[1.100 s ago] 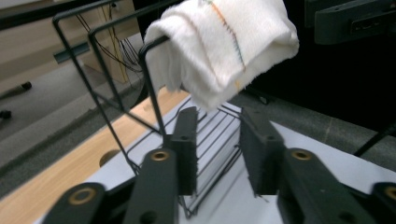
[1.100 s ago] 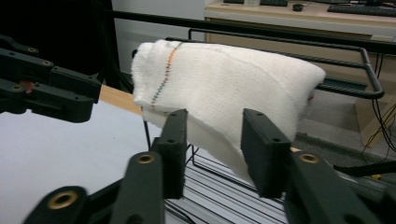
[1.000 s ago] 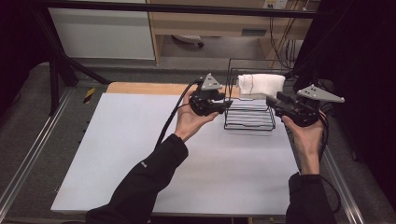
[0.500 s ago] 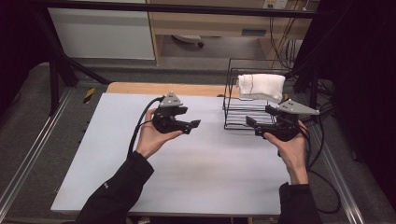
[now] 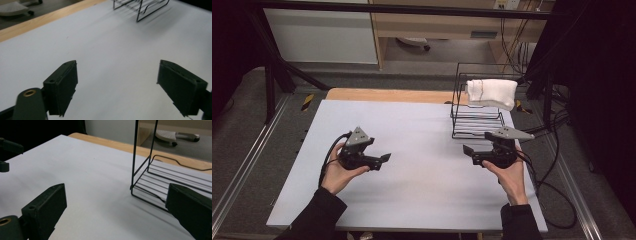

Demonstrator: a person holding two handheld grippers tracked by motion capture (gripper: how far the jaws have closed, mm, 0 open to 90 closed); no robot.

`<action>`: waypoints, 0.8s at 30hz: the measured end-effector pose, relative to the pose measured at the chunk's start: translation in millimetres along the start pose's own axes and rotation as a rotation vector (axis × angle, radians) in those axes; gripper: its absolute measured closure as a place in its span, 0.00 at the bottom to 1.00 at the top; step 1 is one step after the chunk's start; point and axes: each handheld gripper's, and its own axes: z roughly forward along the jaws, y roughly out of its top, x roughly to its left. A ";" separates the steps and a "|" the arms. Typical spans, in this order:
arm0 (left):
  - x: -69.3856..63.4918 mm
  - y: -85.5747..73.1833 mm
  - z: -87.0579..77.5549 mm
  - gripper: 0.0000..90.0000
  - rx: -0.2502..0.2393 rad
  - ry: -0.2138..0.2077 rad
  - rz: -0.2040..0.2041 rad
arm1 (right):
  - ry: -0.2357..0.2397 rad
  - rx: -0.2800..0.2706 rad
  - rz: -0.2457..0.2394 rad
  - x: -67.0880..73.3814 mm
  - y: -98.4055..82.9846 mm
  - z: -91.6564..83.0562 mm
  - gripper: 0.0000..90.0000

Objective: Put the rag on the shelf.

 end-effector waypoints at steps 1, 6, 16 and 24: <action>2.1 -7.2 -1.8 0.15 0.006 -0.014 -0.017 | 0.004 0.004 0.000 0.1 -4.0 0.3 0.04; 10.9 -37.4 -10.5 0.15 0.004 -0.033 -0.078 | 0.024 0.029 0.009 0.4 -26.0 3.5 0.03; 25.3 -77.2 -30.1 0.13 0.035 -0.029 -0.121 | 0.079 0.108 0.036 -0.8 -73.5 6.9 0.01; 30.3 -93.4 -38.4 0.13 0.034 -0.027 -0.123 | 0.082 0.156 0.067 -8.4 -99.0 0.9 0.01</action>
